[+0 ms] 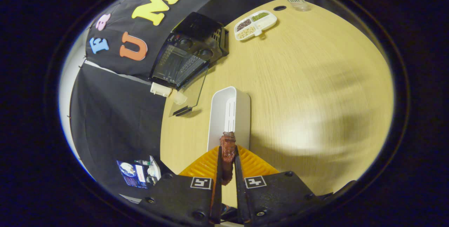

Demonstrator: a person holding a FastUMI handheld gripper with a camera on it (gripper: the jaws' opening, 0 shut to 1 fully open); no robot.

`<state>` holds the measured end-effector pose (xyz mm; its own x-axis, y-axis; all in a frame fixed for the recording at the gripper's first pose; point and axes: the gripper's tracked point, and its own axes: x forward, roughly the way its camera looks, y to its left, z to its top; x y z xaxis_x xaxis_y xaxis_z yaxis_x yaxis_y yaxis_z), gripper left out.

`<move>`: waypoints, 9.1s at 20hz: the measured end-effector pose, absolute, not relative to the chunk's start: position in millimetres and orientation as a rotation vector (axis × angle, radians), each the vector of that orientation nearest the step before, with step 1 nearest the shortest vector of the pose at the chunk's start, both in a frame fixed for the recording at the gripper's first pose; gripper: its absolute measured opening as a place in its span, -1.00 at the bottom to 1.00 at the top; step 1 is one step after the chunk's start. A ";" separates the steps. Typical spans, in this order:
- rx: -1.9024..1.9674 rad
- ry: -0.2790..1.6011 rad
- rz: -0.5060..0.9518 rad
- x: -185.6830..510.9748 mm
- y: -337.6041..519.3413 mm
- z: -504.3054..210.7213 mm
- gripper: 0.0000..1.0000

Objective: Open the toaster oven, put the food inside, and close the toaster oven door.

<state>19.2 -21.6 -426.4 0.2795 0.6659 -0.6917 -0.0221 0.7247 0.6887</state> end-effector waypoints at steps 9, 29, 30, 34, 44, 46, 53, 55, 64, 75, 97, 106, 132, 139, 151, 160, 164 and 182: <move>0.608 1.111 0.490 32.1 -0.5 -380.9 -0.67; 0.860 0.697 0.304 194.7 235.7 -360.2 -0.68; 0.895 0.673 0.276 207.2 241.0 -365.2 -0.67; 1.017 0.536 0.171 255.7 256.6 -375.1 -0.67; 1.032 0.433 -0.025 324.6 281.0 -402.2 -0.63; 1.028 0.436 -0.033 329.2 284.2 -409.9 -0.63; 0.841 0.456 -0.059 328.2 285.4 -417.5 -0.16; 0.759 0.467 -0.050 328.2 283.2 -416.3 0.21; 0.291 0.481 0.010 305.7 266.1 -398.6 1.00; 0.110 0.531 0.095 211.0 205.5 -347.9 1.00; -0.055 0.802 0.190 67.2 212.6 -482.5 1.00; -0.052 0.851 0.173 98.2 232.3 -510.0 1.00; -0.013 0.636 0.149 186.0 244.6 -348.6 1.00; 0.012 0.614 0.129 178.8 225.8 -333.4 1.00; -0.060 0.530 -0.038 106.5 30.3 -292.6 1.00; -0.104 0.313 -0.028 64.8 -115.2 -159.6 1.00; -0.123 0.158 0.009 41.6 -161.1 -98.2 1.00; -0.011 0.081 0.103 31.5 -153.1 -77.0 1.00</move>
<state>31.5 -153.1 -77.0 0.9914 0.1024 -0.0811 -0.1033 0.9946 -0.0066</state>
